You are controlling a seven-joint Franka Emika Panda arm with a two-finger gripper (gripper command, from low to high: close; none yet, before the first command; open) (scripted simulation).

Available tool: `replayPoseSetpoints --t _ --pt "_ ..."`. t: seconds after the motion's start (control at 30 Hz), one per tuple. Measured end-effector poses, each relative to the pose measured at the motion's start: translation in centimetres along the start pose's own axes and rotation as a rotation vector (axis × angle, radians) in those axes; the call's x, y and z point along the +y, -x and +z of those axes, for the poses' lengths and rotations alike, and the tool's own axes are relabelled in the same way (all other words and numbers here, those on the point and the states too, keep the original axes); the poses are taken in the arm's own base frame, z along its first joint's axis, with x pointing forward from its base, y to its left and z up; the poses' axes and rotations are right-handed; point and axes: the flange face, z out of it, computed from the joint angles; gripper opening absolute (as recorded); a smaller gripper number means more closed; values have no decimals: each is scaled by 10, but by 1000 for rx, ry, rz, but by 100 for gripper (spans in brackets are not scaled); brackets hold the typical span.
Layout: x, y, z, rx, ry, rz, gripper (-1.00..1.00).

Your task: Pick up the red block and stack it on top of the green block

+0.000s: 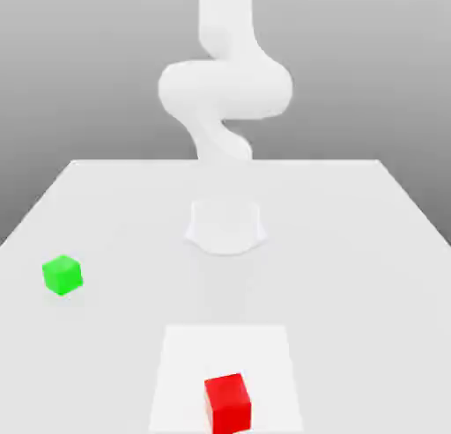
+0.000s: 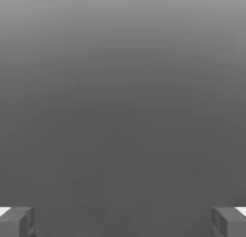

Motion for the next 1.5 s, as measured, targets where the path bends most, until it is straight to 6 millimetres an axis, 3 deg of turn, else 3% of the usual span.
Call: replayPoseSetpoints --t 0.23,0.5,0.7,0.83,0.97,1.0,1.23,1.4,1.5 --pt "18 15 140 -179 112 -57 0" --pt "65 66 280 -360 253 -126 0" --pt "120 121 364 -484 369 -186 0" --pt "162 159 408 -553 446 -224 0" --pt "190 185 448 -565 459 -232 0" --pt "196 190 456 -566 459 -232 -100" --pt "197 192 457 -566 460 -232 -100" --pt "175 164 416 -565 462 -228 -100" --pt "217 126 393 -543 487 -176 -100"
